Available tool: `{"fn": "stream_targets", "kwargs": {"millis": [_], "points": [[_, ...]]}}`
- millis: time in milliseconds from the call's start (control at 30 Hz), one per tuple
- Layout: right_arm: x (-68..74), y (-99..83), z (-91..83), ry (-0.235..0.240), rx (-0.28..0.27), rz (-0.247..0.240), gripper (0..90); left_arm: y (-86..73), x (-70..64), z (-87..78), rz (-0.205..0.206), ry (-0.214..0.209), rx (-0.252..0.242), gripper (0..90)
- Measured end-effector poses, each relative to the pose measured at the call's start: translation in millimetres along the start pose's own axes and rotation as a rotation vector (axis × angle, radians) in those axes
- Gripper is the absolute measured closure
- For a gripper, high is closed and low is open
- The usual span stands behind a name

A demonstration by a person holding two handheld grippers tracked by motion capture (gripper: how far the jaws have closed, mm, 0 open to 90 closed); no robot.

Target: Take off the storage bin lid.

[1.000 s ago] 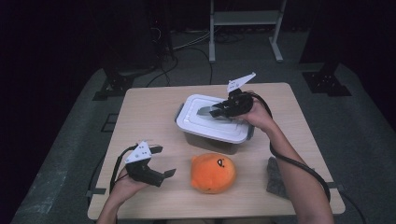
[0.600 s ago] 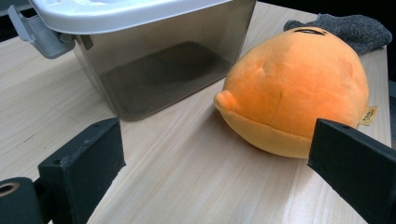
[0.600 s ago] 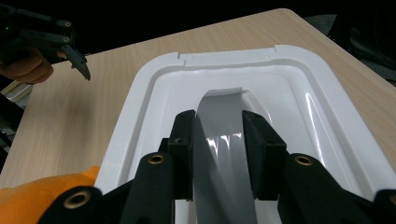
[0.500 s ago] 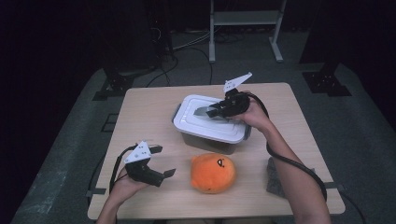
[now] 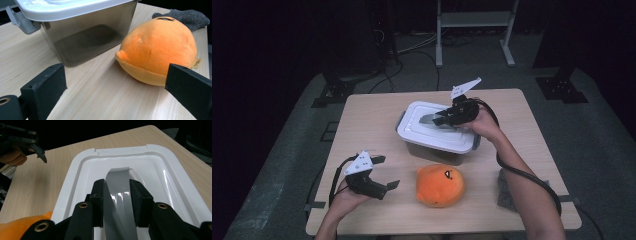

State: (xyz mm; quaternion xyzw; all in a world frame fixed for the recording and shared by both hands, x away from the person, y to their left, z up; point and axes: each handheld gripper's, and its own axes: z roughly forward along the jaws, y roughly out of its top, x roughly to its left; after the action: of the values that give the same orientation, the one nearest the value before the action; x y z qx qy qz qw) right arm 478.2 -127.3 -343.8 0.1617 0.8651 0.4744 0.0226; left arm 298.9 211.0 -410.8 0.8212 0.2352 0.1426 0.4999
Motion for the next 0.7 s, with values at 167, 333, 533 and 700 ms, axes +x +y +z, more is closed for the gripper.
{"fn": "stream_targets", "kwargs": {"millis": [167, 333, 533, 700], "points": [[0.9, 1.8, -2.1, -0.008, 0.001, -0.001, 65.7, -0.6, 0.6, 0.4, -0.001, 0.001, 0.005, 2.8], [3.4, 6.0, -8.8, -0.025, -0.010, -0.011, 65.7, 0.0, 1.6, -1.7, -0.011, 0.001, -0.007, 2.8], [9.0, 11.5, -24.6, -0.042, -0.009, -0.008, 65.7, -0.5, 3.3, -4.8, -0.015, 0.010, -0.011, 2.8], [15.9, 10.3, -41.2, -0.058, -0.002, -0.011, 65.7, 0.4, 3.3, -5.9, -0.015, 0.021, -0.019, 2.8]]}}
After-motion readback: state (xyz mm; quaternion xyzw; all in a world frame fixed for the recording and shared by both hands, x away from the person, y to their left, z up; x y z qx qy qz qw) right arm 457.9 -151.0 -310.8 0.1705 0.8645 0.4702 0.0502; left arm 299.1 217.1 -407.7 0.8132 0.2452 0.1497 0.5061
